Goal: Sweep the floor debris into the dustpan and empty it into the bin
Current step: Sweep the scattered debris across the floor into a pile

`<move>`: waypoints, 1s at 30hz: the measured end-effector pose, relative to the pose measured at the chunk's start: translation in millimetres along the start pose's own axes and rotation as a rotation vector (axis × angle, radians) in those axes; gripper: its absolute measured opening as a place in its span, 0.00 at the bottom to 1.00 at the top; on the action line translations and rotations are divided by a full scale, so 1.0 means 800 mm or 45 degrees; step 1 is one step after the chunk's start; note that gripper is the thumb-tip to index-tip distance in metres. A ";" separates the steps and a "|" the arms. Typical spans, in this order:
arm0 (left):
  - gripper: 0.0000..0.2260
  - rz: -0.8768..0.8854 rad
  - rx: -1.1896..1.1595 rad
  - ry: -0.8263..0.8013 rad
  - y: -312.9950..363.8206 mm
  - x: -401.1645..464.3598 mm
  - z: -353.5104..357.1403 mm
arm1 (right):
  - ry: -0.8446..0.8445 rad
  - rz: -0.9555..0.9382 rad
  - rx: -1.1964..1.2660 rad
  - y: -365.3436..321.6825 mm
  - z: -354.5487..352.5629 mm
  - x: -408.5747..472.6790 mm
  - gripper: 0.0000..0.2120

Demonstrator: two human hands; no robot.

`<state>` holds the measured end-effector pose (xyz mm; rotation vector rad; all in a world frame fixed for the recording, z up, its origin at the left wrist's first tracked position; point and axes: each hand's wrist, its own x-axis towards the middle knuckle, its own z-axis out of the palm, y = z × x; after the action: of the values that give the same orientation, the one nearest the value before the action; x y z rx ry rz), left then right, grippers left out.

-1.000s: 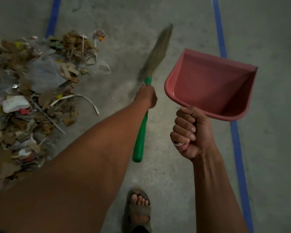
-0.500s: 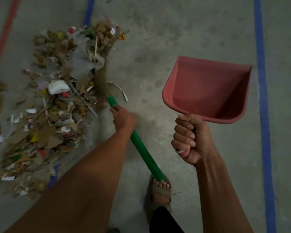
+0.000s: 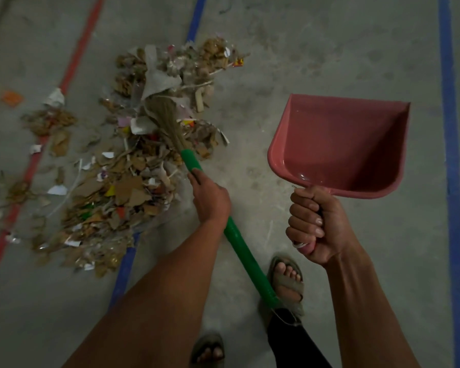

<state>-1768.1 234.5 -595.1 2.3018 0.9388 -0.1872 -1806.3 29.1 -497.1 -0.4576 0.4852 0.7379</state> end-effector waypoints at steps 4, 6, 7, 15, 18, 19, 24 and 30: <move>0.27 -0.031 -0.103 0.063 -0.024 0.002 -0.029 | 0.015 0.006 -0.048 0.030 0.003 -0.011 0.19; 0.27 -0.023 -0.161 0.063 -0.043 0.005 -0.038 | 0.013 0.014 -0.071 0.042 0.004 -0.016 0.20; 0.27 -0.014 -0.182 0.061 -0.052 0.004 -0.041 | 0.015 0.019 -0.081 0.048 0.005 -0.017 0.19; 0.26 -0.039 -0.337 0.138 -0.071 0.010 -0.057 | 0.028 0.038 -0.099 0.065 0.021 -0.009 0.20; 0.26 0.003 -0.315 0.146 -0.069 0.010 -0.065 | 0.032 0.047 -0.102 0.069 0.027 -0.006 0.20; 0.26 0.042 -0.294 0.147 -0.068 0.008 -0.066 | 0.033 0.048 -0.101 0.069 0.028 -0.005 0.20; 0.27 0.278 -0.176 0.097 -0.047 -0.009 -0.057 | 0.025 0.046 -0.103 0.063 0.030 0.000 0.20; 0.28 0.479 0.195 -0.195 -0.019 -0.008 -0.006 | 0.023 0.047 -0.118 0.046 0.031 0.009 0.20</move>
<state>-1783.2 242.2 -596.6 2.5142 0.4165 -0.2775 -1822.1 70.1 -489.3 -0.5438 0.4789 0.7947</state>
